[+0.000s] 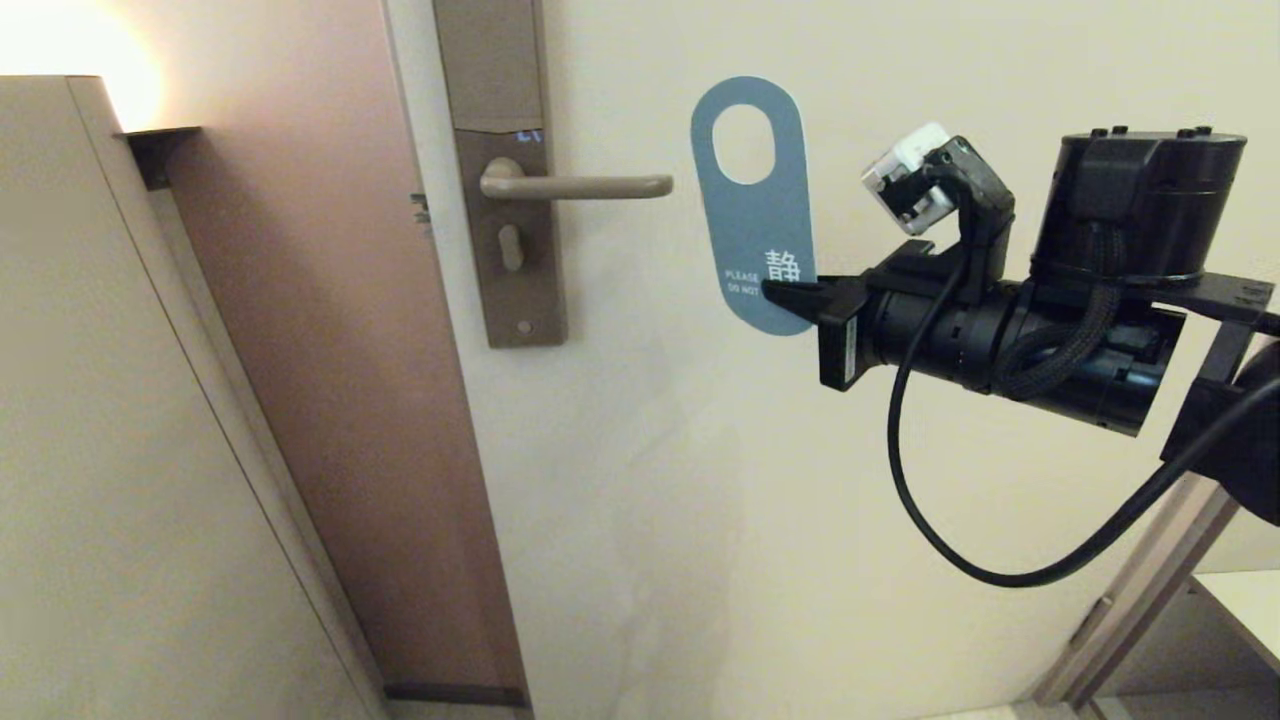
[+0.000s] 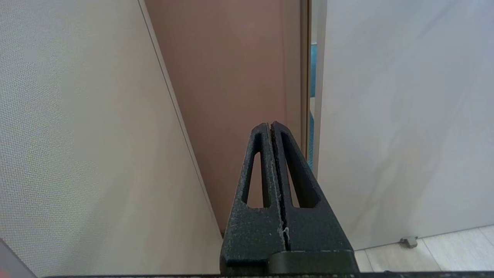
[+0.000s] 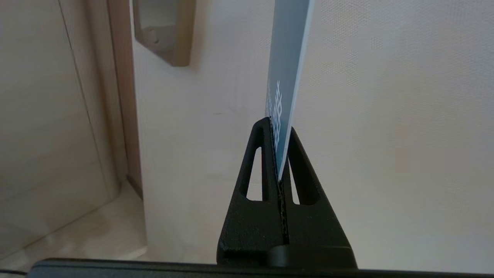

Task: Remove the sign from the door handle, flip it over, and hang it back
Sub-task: Hang the sign back with the other side facing out

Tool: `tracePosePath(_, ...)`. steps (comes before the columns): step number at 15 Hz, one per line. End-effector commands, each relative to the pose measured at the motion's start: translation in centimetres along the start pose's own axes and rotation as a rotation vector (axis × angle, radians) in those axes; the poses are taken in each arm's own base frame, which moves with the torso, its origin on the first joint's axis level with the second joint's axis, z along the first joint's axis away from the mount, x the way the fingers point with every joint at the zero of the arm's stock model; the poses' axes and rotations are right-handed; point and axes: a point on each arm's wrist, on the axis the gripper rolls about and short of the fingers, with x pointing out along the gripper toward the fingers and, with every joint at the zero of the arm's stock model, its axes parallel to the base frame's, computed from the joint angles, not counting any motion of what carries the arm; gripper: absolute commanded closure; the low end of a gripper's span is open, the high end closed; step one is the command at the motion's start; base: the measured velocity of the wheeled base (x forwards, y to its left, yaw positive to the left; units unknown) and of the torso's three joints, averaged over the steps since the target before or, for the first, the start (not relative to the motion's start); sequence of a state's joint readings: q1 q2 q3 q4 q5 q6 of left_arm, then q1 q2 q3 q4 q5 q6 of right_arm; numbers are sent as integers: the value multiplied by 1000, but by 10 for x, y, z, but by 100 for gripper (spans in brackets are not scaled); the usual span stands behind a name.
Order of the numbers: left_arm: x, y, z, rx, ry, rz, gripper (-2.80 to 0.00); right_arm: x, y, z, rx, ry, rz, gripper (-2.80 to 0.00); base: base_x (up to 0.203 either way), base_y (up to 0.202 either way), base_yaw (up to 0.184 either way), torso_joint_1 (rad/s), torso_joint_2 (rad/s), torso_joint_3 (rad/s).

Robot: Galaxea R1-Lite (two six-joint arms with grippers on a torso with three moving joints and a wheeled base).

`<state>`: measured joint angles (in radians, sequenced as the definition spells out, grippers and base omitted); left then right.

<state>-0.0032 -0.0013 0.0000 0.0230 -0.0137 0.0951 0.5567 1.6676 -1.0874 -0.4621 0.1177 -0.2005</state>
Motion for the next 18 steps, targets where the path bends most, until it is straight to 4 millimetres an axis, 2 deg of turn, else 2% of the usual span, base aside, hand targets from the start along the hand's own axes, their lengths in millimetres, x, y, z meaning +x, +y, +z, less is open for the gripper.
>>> tracePosePath(1, 0, 0, 0, 0, 1, 0, 0, 7, 4, -2, -6, 7, -1, 0, 0, 0, 0, 0, 0, 0)
tracePosePath(13, 0, 0, 0, 0, 1, 0, 0, 34, 4, -19, -10, 68, -42, 0, 0, 0, 0, 0, 0, 0)
tracePosePath(18, 0, 0, 0, 0, 1, 0, 0, 47, 0, -16, -11, 54, -59, 0, 0, 0, 0, 0, 0, 0)
